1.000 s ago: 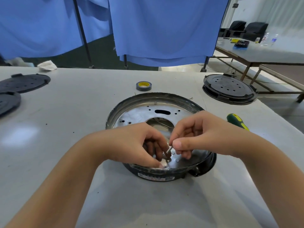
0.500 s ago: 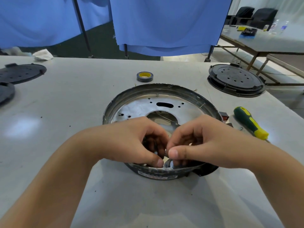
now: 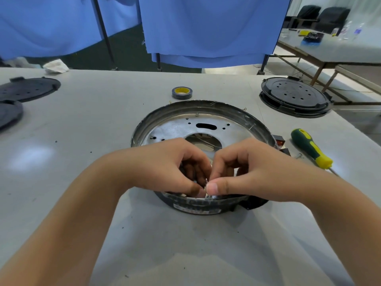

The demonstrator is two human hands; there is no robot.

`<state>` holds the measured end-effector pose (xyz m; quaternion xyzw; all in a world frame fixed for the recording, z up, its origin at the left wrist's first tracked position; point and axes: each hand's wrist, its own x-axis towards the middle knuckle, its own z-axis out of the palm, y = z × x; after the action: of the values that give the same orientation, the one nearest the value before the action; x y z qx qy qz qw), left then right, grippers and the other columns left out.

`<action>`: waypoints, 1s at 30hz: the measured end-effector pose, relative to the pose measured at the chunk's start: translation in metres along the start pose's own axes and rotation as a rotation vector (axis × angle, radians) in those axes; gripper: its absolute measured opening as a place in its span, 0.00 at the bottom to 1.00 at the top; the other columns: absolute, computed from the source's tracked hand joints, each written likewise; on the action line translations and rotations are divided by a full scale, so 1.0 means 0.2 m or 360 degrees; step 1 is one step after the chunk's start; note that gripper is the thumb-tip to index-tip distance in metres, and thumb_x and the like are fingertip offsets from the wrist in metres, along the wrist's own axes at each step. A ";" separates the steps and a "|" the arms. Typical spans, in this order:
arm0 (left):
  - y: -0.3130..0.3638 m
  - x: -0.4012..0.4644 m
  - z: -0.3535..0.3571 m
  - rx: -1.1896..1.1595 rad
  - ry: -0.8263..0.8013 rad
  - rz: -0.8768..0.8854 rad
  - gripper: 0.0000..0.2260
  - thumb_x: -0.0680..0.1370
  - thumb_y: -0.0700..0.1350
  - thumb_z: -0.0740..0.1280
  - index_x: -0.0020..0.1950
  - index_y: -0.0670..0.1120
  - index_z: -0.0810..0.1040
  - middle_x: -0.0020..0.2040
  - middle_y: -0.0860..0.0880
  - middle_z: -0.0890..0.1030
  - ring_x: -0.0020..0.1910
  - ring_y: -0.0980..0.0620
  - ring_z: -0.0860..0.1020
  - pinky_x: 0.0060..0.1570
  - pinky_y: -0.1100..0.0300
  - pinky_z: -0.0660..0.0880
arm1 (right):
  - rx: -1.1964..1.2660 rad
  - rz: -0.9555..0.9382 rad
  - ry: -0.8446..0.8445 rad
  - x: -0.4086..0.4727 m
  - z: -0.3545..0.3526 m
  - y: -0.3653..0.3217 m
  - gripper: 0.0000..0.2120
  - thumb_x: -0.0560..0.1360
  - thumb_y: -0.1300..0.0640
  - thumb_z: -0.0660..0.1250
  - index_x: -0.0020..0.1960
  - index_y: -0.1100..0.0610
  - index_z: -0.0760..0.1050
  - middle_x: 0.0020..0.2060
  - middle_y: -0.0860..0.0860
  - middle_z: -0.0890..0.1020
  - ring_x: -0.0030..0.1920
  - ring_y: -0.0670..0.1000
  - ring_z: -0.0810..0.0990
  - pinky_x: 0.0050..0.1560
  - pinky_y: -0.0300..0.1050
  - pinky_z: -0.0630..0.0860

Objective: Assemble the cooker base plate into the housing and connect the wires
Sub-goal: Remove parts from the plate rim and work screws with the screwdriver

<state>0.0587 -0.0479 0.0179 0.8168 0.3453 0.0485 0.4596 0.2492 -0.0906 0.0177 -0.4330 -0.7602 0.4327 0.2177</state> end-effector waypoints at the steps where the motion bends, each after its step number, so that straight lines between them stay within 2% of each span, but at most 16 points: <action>1: 0.00 0.00 0.00 0.0011 0.0007 -0.0004 0.11 0.73 0.37 0.72 0.39 0.54 0.80 0.26 0.62 0.75 0.26 0.65 0.72 0.28 0.75 0.67 | -0.0015 0.0003 0.0012 0.00 0.00 0.00 0.09 0.65 0.46 0.74 0.35 0.52 0.81 0.29 0.49 0.80 0.25 0.38 0.73 0.28 0.25 0.66; 5: 0.00 0.00 0.00 0.0011 0.0026 -0.0014 0.12 0.73 0.37 0.72 0.37 0.55 0.79 0.26 0.62 0.75 0.25 0.64 0.71 0.27 0.74 0.66 | -0.0117 0.0011 0.0076 0.01 0.02 0.01 0.14 0.63 0.41 0.74 0.33 0.52 0.77 0.31 0.53 0.80 0.28 0.39 0.72 0.30 0.29 0.67; 8: 0.00 -0.01 0.00 0.0037 0.0037 0.0000 0.12 0.73 0.38 0.73 0.36 0.55 0.79 0.26 0.61 0.75 0.26 0.64 0.71 0.27 0.73 0.66 | -0.0180 0.0011 0.0062 0.02 0.02 0.00 0.11 0.67 0.46 0.75 0.34 0.50 0.78 0.33 0.54 0.80 0.31 0.42 0.74 0.32 0.31 0.69; 11: 0.00 -0.01 0.00 0.0043 0.0008 0.0030 0.11 0.73 0.38 0.73 0.39 0.54 0.80 0.27 0.61 0.75 0.27 0.63 0.72 0.29 0.73 0.67 | -0.0305 0.0041 -0.0012 0.03 0.00 -0.02 0.01 0.71 0.52 0.73 0.41 0.48 0.83 0.37 0.45 0.83 0.37 0.38 0.79 0.39 0.30 0.74; 14: -0.01 -0.01 -0.01 0.0066 -0.0007 0.0039 0.09 0.74 0.36 0.72 0.44 0.51 0.81 0.28 0.62 0.76 0.27 0.65 0.72 0.29 0.74 0.67 | -0.0377 0.0080 -0.0062 0.01 -0.02 -0.03 0.07 0.73 0.55 0.71 0.46 0.44 0.84 0.41 0.42 0.84 0.44 0.40 0.81 0.48 0.34 0.76; 18: -0.01 0.00 -0.01 0.0076 0.0022 0.0034 0.10 0.75 0.35 0.69 0.45 0.51 0.81 0.28 0.63 0.76 0.26 0.66 0.72 0.28 0.76 0.66 | -0.0443 0.0087 -0.0071 0.00 -0.02 -0.04 0.08 0.76 0.54 0.68 0.50 0.43 0.84 0.41 0.41 0.84 0.44 0.39 0.81 0.49 0.34 0.76; 21: -0.01 0.00 -0.01 0.0082 0.0021 0.0032 0.12 0.76 0.36 0.68 0.43 0.55 0.81 0.29 0.63 0.77 0.27 0.66 0.73 0.28 0.76 0.67 | -0.0455 0.0102 -0.0050 0.01 -0.03 -0.04 0.06 0.75 0.50 0.68 0.47 0.43 0.84 0.37 0.42 0.84 0.37 0.39 0.80 0.44 0.39 0.78; 24: -0.02 0.00 -0.02 0.0057 0.0016 0.0008 0.13 0.75 0.37 0.68 0.42 0.56 0.82 0.30 0.61 0.78 0.28 0.65 0.74 0.29 0.75 0.67 | -0.0414 0.0142 0.0042 0.00 -0.05 -0.04 0.04 0.73 0.47 0.69 0.44 0.43 0.83 0.32 0.43 0.82 0.29 0.40 0.75 0.35 0.47 0.80; 27: -0.03 0.00 -0.02 0.0050 -0.0001 -0.0013 0.10 0.74 0.41 0.70 0.45 0.57 0.85 0.31 0.57 0.77 0.29 0.62 0.72 0.30 0.72 0.68 | -0.0430 0.0140 0.0241 -0.02 -0.11 -0.03 0.05 0.72 0.47 0.68 0.42 0.46 0.83 0.34 0.42 0.83 0.33 0.40 0.79 0.38 0.43 0.78; 30: -0.04 0.00 -0.03 0.0052 -0.0045 0.0022 0.05 0.72 0.48 0.72 0.45 0.57 0.85 0.30 0.57 0.75 0.29 0.62 0.71 0.30 0.72 0.67 | -0.0450 0.0239 0.0567 -0.05 -0.22 0.02 0.07 0.72 0.47 0.68 0.41 0.48 0.82 0.35 0.44 0.84 0.35 0.42 0.81 0.39 0.45 0.78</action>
<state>0.0520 -0.0417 0.0150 0.8271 0.3339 0.0344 0.4509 0.2879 -0.0773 0.0380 -0.5840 -0.7285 0.2537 0.2528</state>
